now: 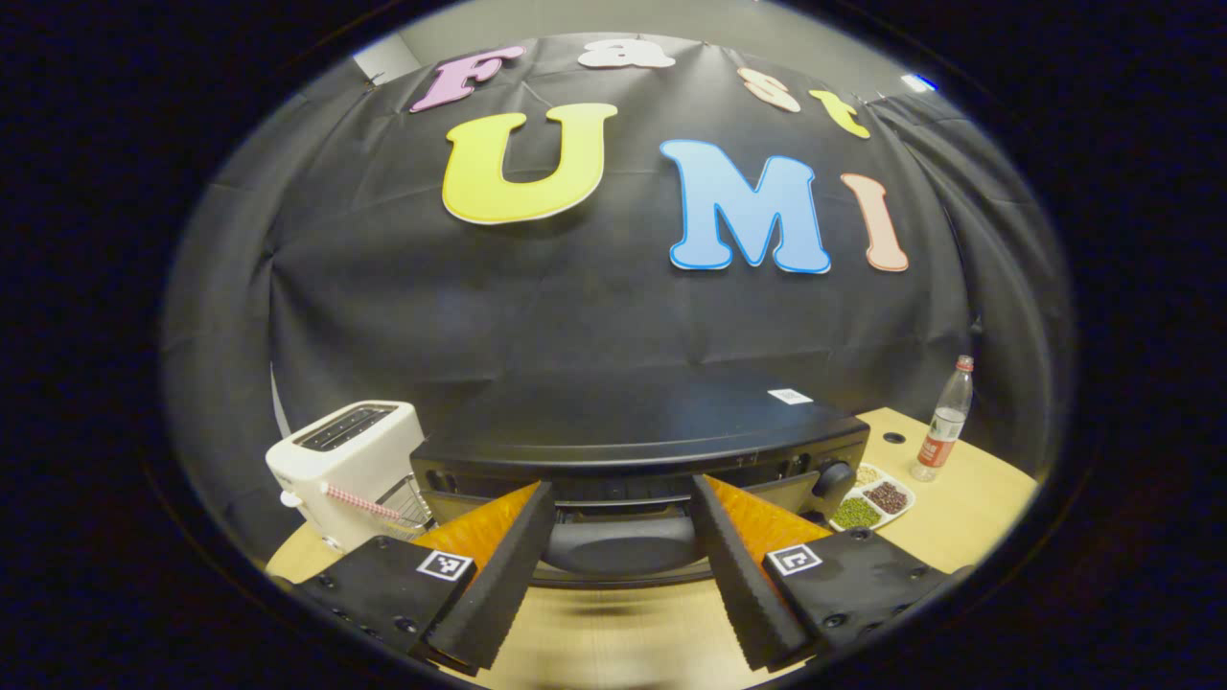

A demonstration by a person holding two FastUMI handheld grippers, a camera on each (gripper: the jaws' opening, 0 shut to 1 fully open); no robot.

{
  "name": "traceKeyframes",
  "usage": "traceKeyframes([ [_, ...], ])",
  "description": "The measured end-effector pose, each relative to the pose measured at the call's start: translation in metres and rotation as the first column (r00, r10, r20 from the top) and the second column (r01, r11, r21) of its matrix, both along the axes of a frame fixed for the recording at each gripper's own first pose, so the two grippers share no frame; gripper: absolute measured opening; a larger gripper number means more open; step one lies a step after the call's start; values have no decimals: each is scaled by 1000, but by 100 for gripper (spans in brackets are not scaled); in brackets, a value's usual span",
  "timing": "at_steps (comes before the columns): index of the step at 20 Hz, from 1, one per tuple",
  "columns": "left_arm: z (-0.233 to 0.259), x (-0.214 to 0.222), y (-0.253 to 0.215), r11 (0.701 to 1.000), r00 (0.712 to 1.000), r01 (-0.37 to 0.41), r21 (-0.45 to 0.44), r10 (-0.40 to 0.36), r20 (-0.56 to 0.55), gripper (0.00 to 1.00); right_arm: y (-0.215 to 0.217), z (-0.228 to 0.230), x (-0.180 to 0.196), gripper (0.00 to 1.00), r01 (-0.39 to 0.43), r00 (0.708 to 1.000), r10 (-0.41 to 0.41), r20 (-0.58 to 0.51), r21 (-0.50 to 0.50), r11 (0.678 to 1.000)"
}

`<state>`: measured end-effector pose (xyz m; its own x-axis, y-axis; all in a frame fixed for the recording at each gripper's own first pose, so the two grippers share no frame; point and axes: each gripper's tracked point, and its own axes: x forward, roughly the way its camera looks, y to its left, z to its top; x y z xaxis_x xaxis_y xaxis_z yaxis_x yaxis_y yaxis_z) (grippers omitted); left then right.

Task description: Open the electric oven with the left hand, put the food in, and close the electric oven.

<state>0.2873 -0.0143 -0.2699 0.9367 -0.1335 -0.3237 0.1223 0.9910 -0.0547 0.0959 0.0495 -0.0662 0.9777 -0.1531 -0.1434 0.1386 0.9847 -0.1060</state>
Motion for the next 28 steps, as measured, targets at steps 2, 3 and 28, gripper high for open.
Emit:
traceKeyframes([
  [2,-4,-14,0,1000,1000,-4,5,4,-9,98,1,-2,-1,96,-18,1000,19,-7,5,1000],
  [3,-7,-20,0,1000,1000,-7,6,7,-21,100,2,-3,-1,96,-29,1000,29,-10,9,1000],
  [28,-29,-132,12,994,985,-111,19,113,-128,99,18,-44,-23,96,-248,953,265,-144,125,961],
])
